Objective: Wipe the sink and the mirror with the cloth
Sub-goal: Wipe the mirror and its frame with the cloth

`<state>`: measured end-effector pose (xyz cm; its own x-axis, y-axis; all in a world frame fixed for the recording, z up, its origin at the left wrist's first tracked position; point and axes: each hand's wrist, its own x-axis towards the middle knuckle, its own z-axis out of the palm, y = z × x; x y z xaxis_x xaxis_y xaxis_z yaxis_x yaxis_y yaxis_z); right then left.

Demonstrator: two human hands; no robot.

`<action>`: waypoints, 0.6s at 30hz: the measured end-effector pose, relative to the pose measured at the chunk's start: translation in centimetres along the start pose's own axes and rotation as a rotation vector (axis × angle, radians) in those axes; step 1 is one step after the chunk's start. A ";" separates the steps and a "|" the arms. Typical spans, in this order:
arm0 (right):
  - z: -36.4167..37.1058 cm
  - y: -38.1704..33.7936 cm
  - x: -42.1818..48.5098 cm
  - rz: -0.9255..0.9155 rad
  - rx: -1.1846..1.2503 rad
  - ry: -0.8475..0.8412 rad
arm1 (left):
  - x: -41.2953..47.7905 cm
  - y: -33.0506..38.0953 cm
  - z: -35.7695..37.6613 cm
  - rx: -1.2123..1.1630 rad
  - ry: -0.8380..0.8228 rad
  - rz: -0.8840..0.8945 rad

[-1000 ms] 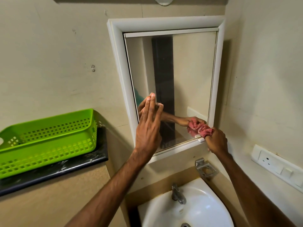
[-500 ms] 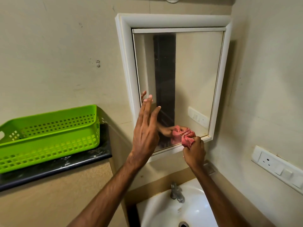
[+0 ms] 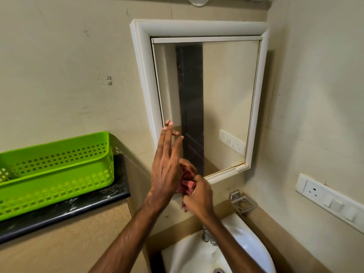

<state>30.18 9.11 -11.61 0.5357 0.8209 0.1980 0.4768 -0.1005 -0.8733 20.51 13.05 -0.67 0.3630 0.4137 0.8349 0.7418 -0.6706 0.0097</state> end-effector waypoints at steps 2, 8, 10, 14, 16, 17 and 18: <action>1.6 -0.7 -0.5 -0.014 0.067 -0.073 | -0.1 0.0 0.0 0.015 0.028 0.007; 2.6 -1.1 -1.4 -0.128 0.002 -0.148 | -0.1 -0.1 0.2 0.014 0.056 0.000; 1.8 -0.8 -1.6 -0.249 -0.200 -0.153 | -0.1 0.0 0.0 0.020 0.040 0.011; 0.6 1.0 -0.9 -0.498 -0.573 -0.077 | -0.1 -0.1 0.0 -0.005 -0.089 -0.022; -0.8 1.5 -0.1 -0.459 -0.597 -0.056 | 0.0 -0.2 -0.3 -0.033 -0.117 -0.018; -1.7 1.8 0.5 -0.455 -0.553 -0.056 | 0.1 0.0 -0.7 -0.045 -0.103 -0.014; -3.4 2.0 0.4 -0.488 -0.606 -0.041 | 0.2 0.1 -1.1 -0.064 -0.079 -0.012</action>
<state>33.67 7.33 -11.78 0.1469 0.8700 0.4707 0.9560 -0.0028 -0.2932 20.04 12.38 0.16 0.3997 0.4670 0.7888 0.7095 -0.7025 0.0563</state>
